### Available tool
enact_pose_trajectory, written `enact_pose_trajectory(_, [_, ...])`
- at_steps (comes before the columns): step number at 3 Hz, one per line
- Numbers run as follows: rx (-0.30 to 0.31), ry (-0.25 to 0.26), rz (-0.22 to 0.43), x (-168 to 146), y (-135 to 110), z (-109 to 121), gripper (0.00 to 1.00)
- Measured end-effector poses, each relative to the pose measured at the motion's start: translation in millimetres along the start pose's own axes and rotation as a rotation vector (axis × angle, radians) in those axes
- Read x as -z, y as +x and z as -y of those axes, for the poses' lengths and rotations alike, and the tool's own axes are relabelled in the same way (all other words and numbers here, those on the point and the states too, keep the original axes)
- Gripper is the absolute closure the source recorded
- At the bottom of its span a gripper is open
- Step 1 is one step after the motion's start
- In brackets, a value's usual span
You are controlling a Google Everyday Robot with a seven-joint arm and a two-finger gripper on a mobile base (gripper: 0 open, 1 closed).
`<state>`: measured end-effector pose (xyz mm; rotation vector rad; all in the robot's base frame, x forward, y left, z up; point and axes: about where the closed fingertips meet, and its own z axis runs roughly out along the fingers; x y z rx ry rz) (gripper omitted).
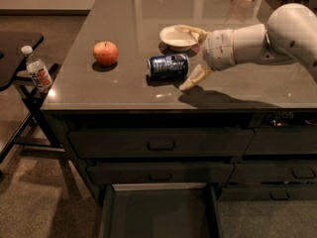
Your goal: Pick pepsi can from bottom drawer and place on counter
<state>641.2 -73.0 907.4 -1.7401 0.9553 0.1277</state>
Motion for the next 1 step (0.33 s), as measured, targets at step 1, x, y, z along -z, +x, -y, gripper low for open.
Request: enact_pose_trajectory(1, [0.0, 0.0, 0.0, 0.0, 0.0, 0.0, 0.0])
